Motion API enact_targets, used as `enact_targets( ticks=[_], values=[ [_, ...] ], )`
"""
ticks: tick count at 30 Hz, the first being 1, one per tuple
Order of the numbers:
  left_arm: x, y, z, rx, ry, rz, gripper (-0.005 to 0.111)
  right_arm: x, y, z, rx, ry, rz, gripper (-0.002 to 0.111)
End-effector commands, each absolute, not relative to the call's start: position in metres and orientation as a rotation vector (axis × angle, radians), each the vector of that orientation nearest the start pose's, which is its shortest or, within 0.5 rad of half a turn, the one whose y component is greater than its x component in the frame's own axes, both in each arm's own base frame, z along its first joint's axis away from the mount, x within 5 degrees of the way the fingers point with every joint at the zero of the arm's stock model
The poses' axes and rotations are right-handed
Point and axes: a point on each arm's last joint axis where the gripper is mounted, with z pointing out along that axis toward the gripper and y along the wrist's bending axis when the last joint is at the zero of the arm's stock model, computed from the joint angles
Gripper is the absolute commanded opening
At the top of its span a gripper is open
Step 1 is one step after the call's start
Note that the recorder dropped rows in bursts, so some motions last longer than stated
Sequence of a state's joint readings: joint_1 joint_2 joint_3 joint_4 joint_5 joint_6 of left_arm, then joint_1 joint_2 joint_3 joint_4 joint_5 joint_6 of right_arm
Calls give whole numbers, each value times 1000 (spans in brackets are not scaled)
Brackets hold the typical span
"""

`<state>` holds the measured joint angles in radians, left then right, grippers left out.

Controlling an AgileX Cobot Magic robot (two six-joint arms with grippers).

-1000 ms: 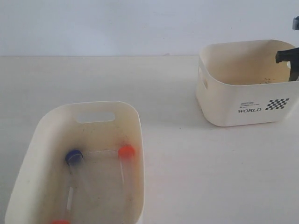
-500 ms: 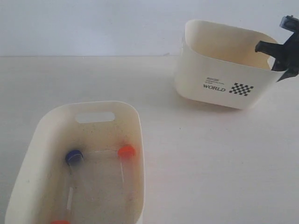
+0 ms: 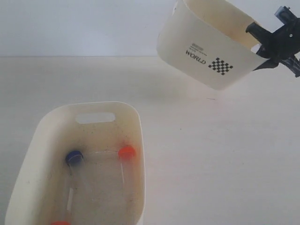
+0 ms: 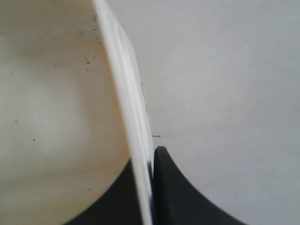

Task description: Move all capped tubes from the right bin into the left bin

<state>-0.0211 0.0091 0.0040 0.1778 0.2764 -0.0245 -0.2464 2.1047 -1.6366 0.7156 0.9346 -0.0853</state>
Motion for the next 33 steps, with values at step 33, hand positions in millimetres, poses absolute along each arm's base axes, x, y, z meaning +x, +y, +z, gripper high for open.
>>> enact_targets(
  ticks=[33],
  values=[
    [56, 3, 189, 102, 1747, 124, 4, 446, -68, 246, -978, 2350, 177, 0]
  ],
)
